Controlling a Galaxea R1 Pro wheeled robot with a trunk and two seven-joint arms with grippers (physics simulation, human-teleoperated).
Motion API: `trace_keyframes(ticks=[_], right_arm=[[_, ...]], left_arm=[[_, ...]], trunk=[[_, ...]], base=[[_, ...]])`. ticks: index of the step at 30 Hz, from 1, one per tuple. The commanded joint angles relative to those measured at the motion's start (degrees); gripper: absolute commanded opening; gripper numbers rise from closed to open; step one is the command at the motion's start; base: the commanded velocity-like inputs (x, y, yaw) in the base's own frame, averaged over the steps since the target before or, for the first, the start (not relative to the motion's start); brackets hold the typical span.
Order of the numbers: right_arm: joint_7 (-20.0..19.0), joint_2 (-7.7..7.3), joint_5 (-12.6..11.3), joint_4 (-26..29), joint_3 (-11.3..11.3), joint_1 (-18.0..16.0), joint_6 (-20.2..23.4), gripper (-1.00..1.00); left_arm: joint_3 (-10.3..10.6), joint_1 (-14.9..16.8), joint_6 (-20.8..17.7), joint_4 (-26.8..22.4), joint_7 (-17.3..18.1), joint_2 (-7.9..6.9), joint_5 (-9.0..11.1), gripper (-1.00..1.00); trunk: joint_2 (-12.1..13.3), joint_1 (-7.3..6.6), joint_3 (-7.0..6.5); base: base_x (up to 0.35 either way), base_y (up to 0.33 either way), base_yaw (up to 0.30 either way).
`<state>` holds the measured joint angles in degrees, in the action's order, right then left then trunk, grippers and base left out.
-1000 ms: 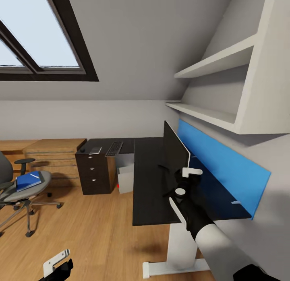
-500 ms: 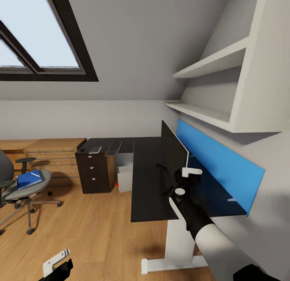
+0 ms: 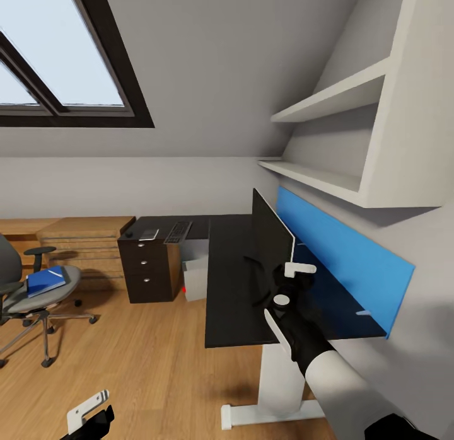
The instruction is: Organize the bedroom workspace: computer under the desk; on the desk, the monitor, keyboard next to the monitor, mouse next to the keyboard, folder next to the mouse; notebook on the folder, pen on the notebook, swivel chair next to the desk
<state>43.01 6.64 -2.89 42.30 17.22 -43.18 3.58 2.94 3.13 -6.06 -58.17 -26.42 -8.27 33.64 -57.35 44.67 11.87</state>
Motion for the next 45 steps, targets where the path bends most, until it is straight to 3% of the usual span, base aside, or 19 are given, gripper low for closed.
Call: trace_keyframes(ticks=[1, 32, 45], right_arm=[[0.4, -0.05, -0.3, 0.1, 0.3, -0.1, 0.4, 1.00], [0.2, 0.04, -0.3, 0.0, 0.4, -0.1, 0.3, 1.00], [0.2, 0.03, -0.4, -0.2, 1.4, -0.1, 0.3, 1.00]], left_arm=[[0.2, 0.0, -0.2, -0.1, -0.5, -0.08, 0.3, 1.00], [0.2, 0.0, -0.2, -0.1, -0.6, 0.01, 0.4, 1.00], [0.4, 0.0, -0.3, 1.8, -0.6, 0.00, 0.4, 1.00]], trunk=[[-0.1, 0.01, 0.08], [-0.1, 0.01, 0.08], [-0.1, 0.01, 0.08]], base=[[0.000, 0.000, 0.000], [-0.041, -0.012, 0.000], [-0.225, -0.172, 0.000]])
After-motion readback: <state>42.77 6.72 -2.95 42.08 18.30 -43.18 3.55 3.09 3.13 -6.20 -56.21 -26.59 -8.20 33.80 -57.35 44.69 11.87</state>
